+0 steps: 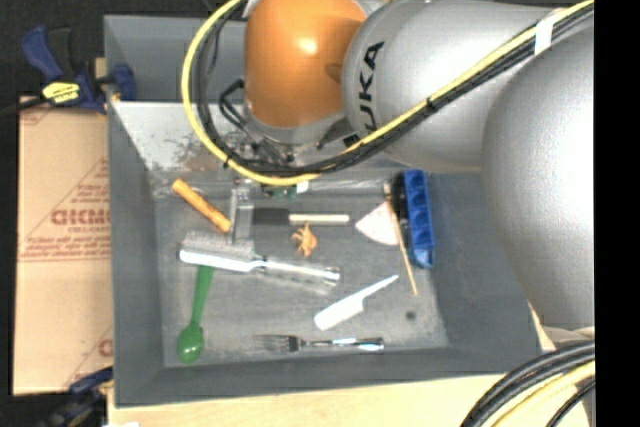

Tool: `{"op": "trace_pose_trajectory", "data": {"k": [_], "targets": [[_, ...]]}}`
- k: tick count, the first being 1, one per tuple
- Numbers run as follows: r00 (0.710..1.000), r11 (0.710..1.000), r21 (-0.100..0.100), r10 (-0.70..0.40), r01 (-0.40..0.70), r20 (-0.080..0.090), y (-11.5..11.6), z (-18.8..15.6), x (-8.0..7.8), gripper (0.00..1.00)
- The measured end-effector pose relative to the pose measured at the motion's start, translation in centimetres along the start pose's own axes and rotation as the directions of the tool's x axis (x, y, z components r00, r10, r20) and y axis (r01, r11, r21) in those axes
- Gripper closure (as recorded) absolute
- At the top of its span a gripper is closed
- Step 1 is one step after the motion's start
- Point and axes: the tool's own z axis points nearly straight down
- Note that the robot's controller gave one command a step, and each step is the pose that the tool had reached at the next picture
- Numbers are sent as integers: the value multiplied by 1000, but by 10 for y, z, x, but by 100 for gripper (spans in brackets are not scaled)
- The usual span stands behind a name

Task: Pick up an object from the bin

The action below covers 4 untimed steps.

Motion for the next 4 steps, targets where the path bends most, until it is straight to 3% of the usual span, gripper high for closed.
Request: {"op": "trace_pose_trajectory", "data": {"k": [1, 2, 3, 4], "targets": [[990, 990, -2, 139, -139, 4, -15, 113, 31, 0], [951, 951, -6, 310, -310, 8, -16, 80, 43, 0], [984, 984, 1, 179, -179, -2, -17, 137, 36, 0], [963, 964, -10, 268, -267, 12, -29, 138, 28, 0]]}}
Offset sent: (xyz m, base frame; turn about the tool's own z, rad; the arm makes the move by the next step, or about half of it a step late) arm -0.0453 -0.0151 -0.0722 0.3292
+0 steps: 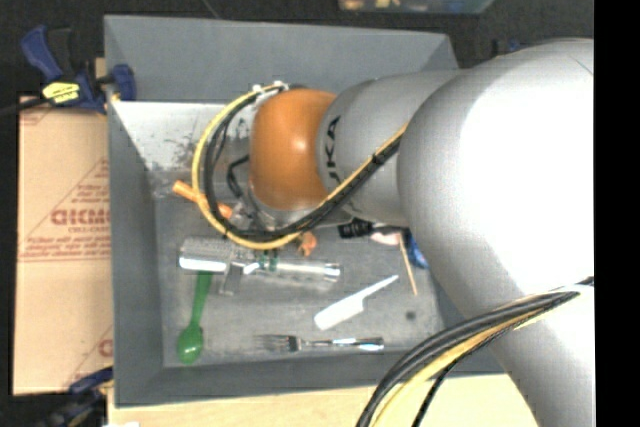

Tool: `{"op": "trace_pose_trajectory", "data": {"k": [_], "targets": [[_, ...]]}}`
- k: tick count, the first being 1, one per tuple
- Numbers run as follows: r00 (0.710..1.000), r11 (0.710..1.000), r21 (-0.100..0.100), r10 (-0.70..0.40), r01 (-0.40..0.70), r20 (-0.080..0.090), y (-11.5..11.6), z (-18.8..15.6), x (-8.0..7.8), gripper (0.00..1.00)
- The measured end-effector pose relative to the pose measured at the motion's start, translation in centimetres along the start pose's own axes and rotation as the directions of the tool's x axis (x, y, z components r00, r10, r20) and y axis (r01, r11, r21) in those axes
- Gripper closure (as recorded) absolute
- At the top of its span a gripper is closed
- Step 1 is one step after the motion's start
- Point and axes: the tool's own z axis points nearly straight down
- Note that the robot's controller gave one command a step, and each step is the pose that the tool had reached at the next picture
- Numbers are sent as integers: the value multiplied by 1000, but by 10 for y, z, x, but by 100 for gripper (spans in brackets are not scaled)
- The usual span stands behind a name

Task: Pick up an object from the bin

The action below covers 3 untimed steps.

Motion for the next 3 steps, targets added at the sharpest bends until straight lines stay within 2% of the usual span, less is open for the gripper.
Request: {"op": "trace_pose_trajectory", "data": {"k": [1, 2, 3], "targets": [[997, 997, 7, -78, 78, -9, 8, -3, 8, 100], [997, 997, 6, -77, 77, -9, 8, -3, 8, 100], [997, 997, 8, -75, 76, -14, 7, -31, 8, 100]]}}
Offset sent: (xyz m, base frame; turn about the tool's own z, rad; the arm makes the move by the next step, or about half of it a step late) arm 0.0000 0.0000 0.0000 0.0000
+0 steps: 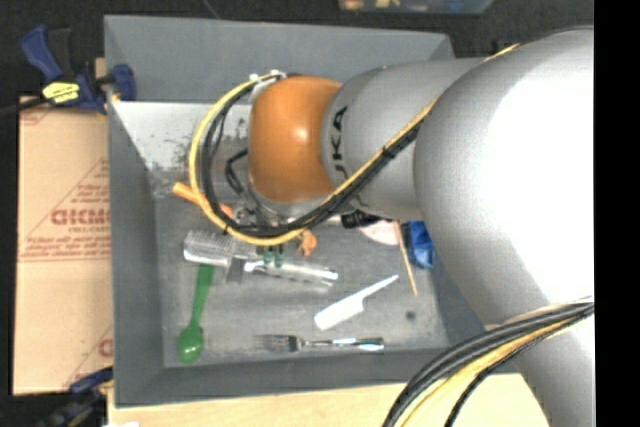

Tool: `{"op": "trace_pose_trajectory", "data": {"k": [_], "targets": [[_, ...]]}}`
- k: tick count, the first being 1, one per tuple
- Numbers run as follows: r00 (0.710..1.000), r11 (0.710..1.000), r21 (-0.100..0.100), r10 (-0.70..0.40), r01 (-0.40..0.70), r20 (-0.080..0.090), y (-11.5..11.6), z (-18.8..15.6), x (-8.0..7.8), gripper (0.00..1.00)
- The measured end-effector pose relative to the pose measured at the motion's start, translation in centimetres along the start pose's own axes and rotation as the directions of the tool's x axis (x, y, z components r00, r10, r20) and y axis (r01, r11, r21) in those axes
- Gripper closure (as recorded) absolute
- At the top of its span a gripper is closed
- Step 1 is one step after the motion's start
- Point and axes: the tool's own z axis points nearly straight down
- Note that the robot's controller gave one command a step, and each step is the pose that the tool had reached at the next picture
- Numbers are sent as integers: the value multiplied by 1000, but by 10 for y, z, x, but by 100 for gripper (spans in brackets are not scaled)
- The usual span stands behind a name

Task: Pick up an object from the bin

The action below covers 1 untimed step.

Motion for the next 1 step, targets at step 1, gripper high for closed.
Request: {"op": "trace_pose_trajectory", "data": {"k": [1], "targets": [[1000, 1000, 0, 1, -1, 0, -1, -31, 0, 100]]}}
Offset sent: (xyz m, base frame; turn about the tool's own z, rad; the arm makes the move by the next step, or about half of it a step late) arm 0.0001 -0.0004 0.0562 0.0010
